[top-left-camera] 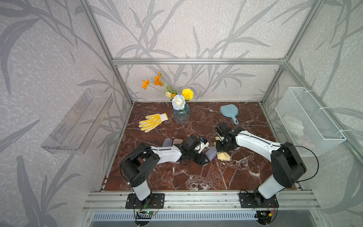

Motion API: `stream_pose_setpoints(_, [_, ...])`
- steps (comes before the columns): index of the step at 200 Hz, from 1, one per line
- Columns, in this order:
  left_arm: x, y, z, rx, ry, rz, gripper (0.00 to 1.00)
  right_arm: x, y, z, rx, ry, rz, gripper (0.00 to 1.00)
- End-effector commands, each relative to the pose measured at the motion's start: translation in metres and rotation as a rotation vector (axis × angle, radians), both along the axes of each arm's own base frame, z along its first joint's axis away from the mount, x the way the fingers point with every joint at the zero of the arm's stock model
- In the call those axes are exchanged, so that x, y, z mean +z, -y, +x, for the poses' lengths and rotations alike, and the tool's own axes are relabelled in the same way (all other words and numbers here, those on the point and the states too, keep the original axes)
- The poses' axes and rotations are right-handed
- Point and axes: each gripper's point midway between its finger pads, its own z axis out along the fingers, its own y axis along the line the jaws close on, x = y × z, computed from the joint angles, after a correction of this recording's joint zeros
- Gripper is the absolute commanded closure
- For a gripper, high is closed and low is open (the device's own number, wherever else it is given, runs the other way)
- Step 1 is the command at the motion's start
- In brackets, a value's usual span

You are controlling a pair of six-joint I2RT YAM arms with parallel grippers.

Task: Wipe the eyeglass case
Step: Wipe the dirt from the eyeglass case.

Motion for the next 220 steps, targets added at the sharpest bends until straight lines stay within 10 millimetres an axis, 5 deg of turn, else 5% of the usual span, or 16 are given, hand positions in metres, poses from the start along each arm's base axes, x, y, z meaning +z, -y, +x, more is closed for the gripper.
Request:
stream_pose_setpoints(1, [-0.039, -0.018, -0.028, -0.012, -0.149, 0.110, 1.00, 0.011, -0.051, -0.038, 0.100, -0.053, 0.156, 1.00])
stream_pose_setpoints(34, [-0.040, -0.019, -0.026, -0.005, -0.151, 0.112, 1.00, 0.027, -0.084, -0.072, 0.203, -0.083, 0.216, 1.00])
stream_pose_setpoints(71, [-0.040, -0.020, -0.026, 0.002, -0.148, 0.114, 1.00, 0.035, -0.098, -0.069, 0.199, -0.070, 0.248, 1.00])
stream_pose_setpoints(159, [-0.042, -0.021, -0.026, 0.003, -0.147, 0.121, 1.00, 0.022, 0.020, 0.063, -0.078, 0.085, 0.023, 1.00])
stream_pose_setpoints(197, [-0.043, -0.022, -0.025, 0.009, -0.147, 0.127, 1.00, 0.054, 0.056, 0.062, -0.054, 0.178, -0.102, 1.00])
stream_pose_setpoints(220, [-0.044, -0.023, -0.024, 0.017, -0.143, 0.136, 1.00, 0.070, 0.044, 0.035, 0.033, 0.168, -0.083, 1.00])
